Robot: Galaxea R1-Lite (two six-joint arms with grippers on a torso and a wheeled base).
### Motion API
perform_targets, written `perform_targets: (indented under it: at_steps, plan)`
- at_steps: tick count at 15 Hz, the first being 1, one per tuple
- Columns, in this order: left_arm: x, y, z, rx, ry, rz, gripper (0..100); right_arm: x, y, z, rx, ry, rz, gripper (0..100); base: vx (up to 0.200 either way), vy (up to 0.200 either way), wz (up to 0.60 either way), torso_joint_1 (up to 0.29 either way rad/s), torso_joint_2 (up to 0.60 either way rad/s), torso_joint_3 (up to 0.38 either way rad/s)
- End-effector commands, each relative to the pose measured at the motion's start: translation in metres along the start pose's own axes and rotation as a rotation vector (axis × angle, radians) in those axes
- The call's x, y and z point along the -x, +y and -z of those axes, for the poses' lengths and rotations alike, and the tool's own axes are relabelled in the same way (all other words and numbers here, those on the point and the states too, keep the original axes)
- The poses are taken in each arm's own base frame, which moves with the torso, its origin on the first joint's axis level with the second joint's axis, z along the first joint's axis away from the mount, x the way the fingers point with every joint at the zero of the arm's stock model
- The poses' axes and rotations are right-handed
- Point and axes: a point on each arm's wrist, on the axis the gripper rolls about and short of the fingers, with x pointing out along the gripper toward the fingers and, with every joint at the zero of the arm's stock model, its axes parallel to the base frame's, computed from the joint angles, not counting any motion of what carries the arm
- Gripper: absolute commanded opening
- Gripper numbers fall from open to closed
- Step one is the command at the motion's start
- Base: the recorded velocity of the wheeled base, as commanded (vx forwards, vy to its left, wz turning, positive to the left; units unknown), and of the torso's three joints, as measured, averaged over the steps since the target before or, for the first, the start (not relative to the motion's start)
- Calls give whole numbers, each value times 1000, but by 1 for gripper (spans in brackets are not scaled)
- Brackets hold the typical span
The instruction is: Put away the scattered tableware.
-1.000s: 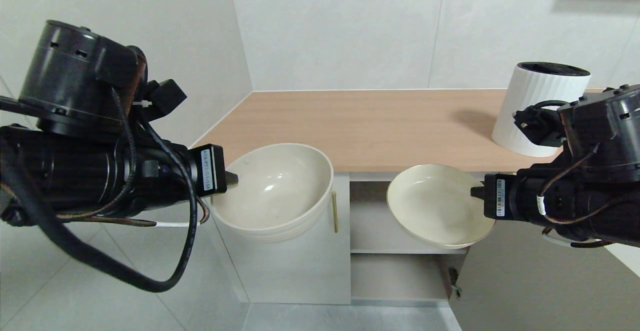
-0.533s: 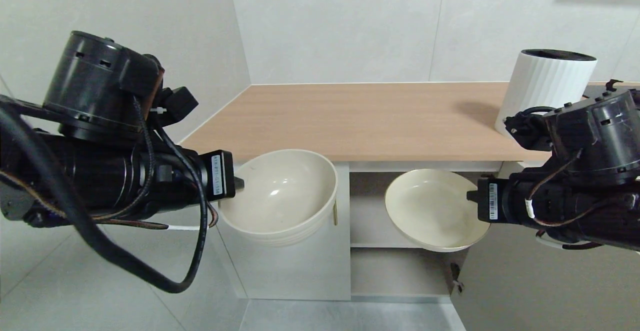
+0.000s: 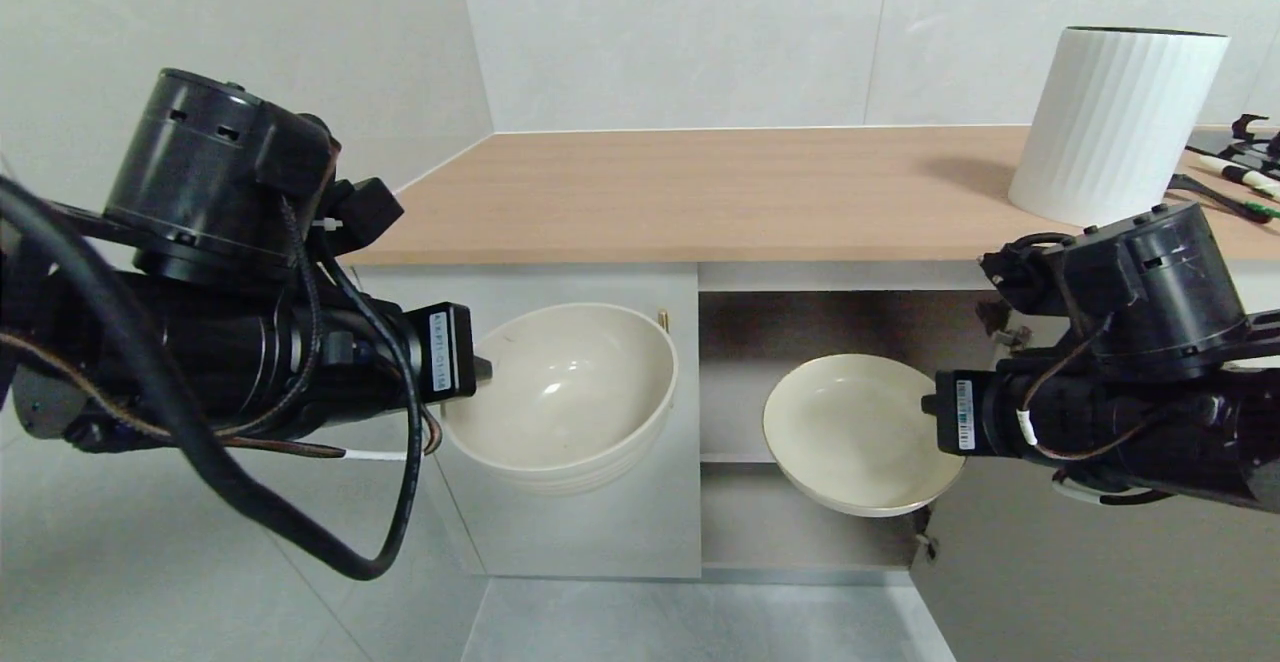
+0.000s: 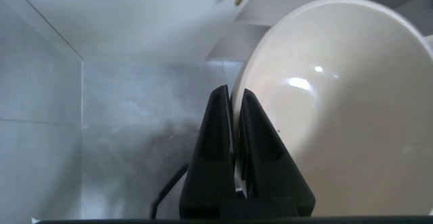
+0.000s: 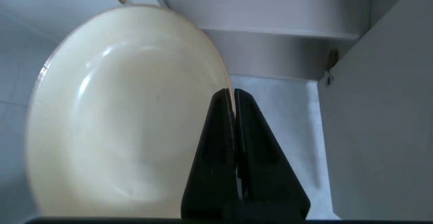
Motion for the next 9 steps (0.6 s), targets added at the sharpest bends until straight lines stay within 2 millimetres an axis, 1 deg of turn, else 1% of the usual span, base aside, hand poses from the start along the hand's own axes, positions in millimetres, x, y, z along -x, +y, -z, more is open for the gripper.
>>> perform_targets:
  at_steps: [1, 4, 5, 7, 9]
  plan:
    - [-1, 0, 0, 0, 1, -1, 0, -7, 1, 3, 8, 20, 8, 0, 0, 0, 0, -90, 442, 354]
    - [-1, 0, 0, 0, 1, -2, 0, -12, 2, 5, 12, 34, 16, 0, 0, 0, 0, -53, 444, 382]
    - [-2, 0, 0, 0, 3, -4, 0, -13, 3, 6, 13, 38, 18, 0, 0, 0, 0, -27, 300, 271]
    - [-3, 0, 0, -1, 6, -5, 0, -16, 3, 8, 18, 46, 23, 0, 0, 0, 0, -17, 136, 129]
    - [-2, 0, 0, 0, 5, -3, 0, -17, 3, 9, 18, 54, 24, 0, 0, 0, -600, 2, 46, 36]
